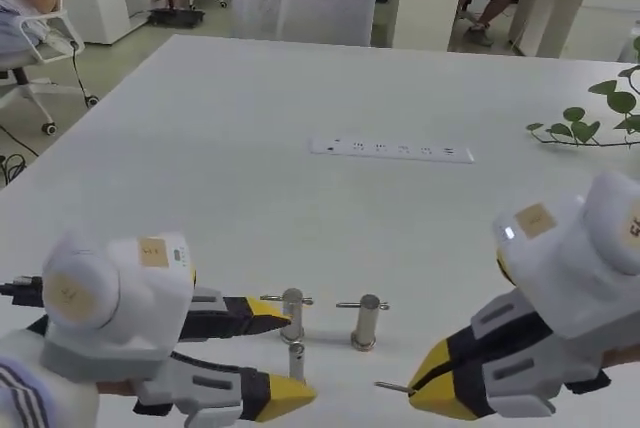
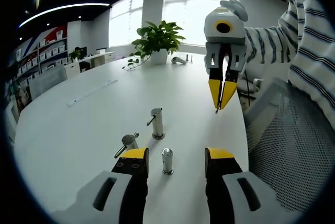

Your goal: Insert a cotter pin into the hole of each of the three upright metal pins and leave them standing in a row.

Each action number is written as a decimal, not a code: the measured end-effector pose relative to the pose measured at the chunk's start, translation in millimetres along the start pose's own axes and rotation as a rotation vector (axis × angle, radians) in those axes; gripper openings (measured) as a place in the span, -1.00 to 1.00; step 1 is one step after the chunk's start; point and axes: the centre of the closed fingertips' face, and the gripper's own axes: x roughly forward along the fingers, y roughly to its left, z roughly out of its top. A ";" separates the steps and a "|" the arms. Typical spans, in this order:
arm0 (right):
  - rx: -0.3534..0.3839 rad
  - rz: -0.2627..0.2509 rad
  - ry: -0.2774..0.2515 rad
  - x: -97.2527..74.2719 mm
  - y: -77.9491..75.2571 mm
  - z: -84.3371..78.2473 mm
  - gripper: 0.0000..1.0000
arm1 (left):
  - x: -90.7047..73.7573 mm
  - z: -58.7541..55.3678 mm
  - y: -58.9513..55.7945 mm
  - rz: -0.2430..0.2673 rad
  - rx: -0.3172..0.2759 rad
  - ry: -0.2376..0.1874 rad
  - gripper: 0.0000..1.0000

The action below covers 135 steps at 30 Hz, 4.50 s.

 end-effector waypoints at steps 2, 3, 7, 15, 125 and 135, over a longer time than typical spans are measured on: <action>0.006 -0.006 -0.004 0.5 0.1 -0.1 -0.95 | 2.7 -5.4 1.7 -0.006 -0.002 0.015 -0.18; 0.008 -0.008 -0.005 0.7 0.3 -0.3 -0.95 | 4.4 -9.2 1.5 -0.012 -0.002 0.028 -0.20; 0.017 -0.016 -0.003 1.4 1.3 -2.5 -0.95 | 8.7 -19.4 1.9 -0.025 0.005 0.057 -0.26; 0.039 -0.024 -0.004 3.6 2.6 -5.3 -0.95 | 19.1 -27.0 5.0 -0.041 -0.015 0.063 -0.38; 0.193 -0.199 0.009 56.9 -36.5 14.3 -0.95 | 40.5 -31.9 13.0 0.433 -0.170 0.149 -0.86; 0.162 -0.221 0.028 57.2 -37.4 15.5 -0.95 | 38.8 -32.8 10.5 0.430 -0.149 0.159 -0.85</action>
